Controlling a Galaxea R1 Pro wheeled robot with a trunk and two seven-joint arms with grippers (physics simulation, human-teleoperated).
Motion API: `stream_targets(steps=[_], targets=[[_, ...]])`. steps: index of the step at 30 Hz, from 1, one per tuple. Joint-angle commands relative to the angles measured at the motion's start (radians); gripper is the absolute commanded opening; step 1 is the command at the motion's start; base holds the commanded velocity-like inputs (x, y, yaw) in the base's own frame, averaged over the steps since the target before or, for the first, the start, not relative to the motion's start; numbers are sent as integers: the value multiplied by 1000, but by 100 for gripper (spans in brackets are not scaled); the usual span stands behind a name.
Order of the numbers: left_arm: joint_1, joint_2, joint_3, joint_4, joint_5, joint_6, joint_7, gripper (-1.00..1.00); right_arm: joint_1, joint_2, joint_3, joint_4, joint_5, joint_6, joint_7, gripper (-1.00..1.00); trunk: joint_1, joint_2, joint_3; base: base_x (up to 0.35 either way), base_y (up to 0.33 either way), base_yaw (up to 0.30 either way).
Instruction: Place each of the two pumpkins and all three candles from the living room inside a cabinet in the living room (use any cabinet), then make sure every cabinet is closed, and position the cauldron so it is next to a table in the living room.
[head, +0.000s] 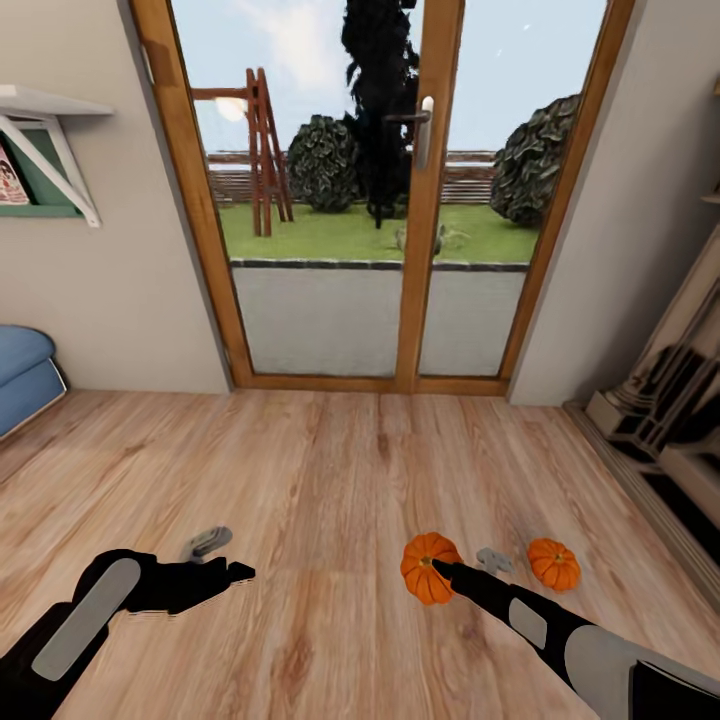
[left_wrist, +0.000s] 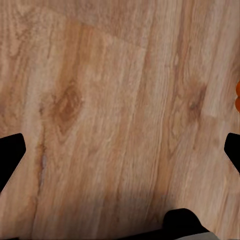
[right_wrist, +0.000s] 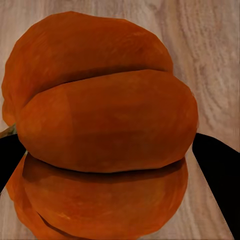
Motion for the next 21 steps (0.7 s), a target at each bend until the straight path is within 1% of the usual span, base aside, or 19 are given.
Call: stream_targets(steps=[1, 18, 21], targets=[[-1, 0, -2, -1, 10, 1, 10, 100, -1, 0, 2, -1, -10, -2, 3, -100, 0, 0, -1, 309, 0, 0], [-1, 2, -2, -1, 9, 1, 9, 100, -1, -2, 1, -1, -11, -3, 2, -100, 0, 0, -1, 285, 0, 0], [-1, 3, -2, -1, 9, 1, 9, 100, -1, -2, 1, -1, -11, -3, 2, -100, 0, 0, -1, 264, 63, 0]])
